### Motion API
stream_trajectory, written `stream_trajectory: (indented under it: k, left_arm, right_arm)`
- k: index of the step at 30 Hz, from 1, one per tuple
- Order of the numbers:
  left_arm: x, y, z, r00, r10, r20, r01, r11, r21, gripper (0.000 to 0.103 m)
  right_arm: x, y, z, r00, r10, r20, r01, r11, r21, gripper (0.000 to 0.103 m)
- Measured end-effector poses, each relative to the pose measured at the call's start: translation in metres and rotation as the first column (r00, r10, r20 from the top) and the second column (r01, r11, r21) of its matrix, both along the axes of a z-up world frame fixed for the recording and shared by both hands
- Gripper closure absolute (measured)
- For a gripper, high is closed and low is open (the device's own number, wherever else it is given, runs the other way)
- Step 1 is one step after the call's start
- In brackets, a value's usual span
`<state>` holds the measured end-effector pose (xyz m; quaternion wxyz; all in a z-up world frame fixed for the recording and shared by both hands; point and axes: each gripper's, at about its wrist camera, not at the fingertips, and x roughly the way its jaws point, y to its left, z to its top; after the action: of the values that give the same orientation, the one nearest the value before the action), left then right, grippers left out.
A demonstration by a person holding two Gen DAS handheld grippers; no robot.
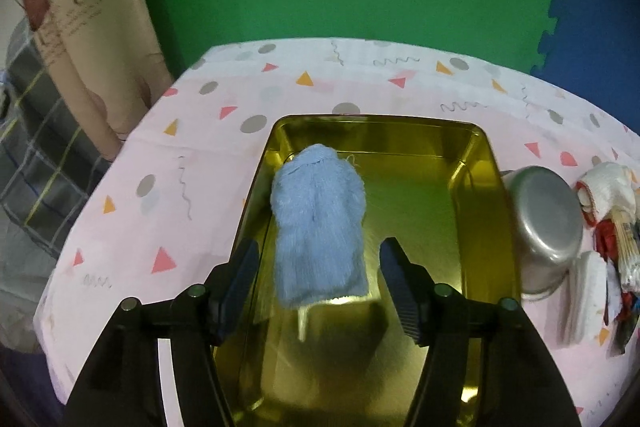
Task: Organize soft objects
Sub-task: 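Carry the blue sock into the gold tin box and open the left tool, then carry the yellow padded object into the tin box and open the right tool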
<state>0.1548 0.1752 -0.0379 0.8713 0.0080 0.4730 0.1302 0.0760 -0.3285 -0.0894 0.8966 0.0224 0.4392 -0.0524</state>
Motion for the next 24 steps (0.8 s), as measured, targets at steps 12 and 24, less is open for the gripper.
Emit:
stream_trajectory:
  k: [12, 24]
  left_arm:
    - [-0.047, -0.038, 0.009, 0.999, -0.006, 0.051, 0.006, 1.0, -0.009, 0.032]
    - [-0.063, -0.019, 0.01, 0.997, 0.048, 0.063, -0.044, 0.997, -0.06, 0.028]
  right_arm:
    - [-0.004, 0.002, 0.004, 0.999, 0.014, 0.03, -0.014, 1.0, 0.005, 0.062]
    - [-0.011, 0.039, 0.051, 0.991, 0.079, 0.112, -0.077, 0.997, -0.02, 0.063]
